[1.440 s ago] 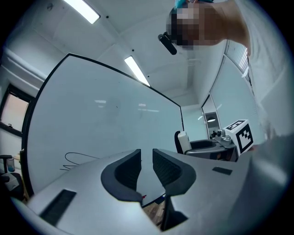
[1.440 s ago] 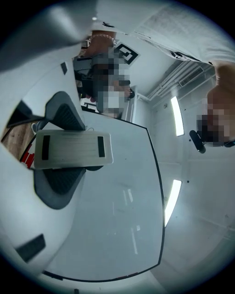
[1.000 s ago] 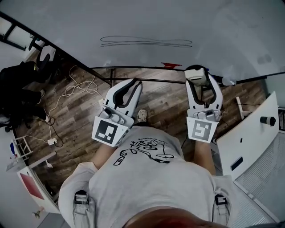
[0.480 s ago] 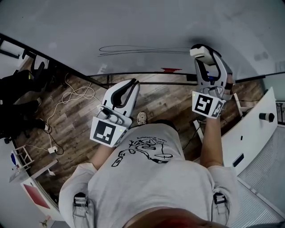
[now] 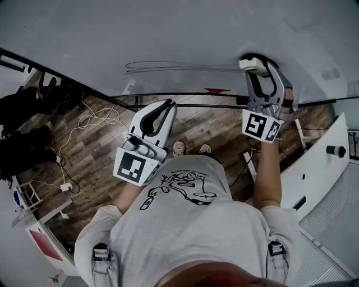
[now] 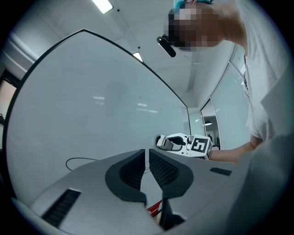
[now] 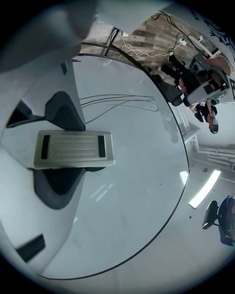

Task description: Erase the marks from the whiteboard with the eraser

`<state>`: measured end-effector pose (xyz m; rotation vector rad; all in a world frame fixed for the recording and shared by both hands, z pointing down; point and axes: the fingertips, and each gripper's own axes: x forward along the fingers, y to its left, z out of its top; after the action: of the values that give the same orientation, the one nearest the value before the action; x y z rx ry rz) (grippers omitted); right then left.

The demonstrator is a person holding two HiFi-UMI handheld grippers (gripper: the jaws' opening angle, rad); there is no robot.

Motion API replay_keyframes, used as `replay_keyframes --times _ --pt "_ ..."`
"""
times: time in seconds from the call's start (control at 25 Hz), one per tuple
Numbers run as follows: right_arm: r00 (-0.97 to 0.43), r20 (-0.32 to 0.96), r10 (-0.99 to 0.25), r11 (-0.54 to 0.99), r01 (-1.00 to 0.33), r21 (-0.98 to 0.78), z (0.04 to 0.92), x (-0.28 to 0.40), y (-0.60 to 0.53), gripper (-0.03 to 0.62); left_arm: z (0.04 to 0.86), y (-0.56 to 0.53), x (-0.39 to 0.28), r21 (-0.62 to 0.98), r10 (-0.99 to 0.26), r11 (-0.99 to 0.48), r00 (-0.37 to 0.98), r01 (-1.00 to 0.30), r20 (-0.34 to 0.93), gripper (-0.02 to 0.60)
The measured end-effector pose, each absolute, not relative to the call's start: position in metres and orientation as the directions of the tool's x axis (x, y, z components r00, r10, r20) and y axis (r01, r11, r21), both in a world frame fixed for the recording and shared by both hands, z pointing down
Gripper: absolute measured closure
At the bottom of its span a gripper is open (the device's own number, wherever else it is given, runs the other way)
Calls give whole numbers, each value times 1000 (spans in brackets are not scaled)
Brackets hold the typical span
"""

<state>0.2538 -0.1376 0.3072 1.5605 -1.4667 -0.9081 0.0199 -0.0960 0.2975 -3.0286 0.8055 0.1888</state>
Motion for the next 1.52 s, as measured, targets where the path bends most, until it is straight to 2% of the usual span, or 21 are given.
replay_keyframes --times 1.52 --pt "-13 1 -1000 7 -440 898 341 243 -142 338 309 -106 42 44 -476 -879 873 -475 -103 538"
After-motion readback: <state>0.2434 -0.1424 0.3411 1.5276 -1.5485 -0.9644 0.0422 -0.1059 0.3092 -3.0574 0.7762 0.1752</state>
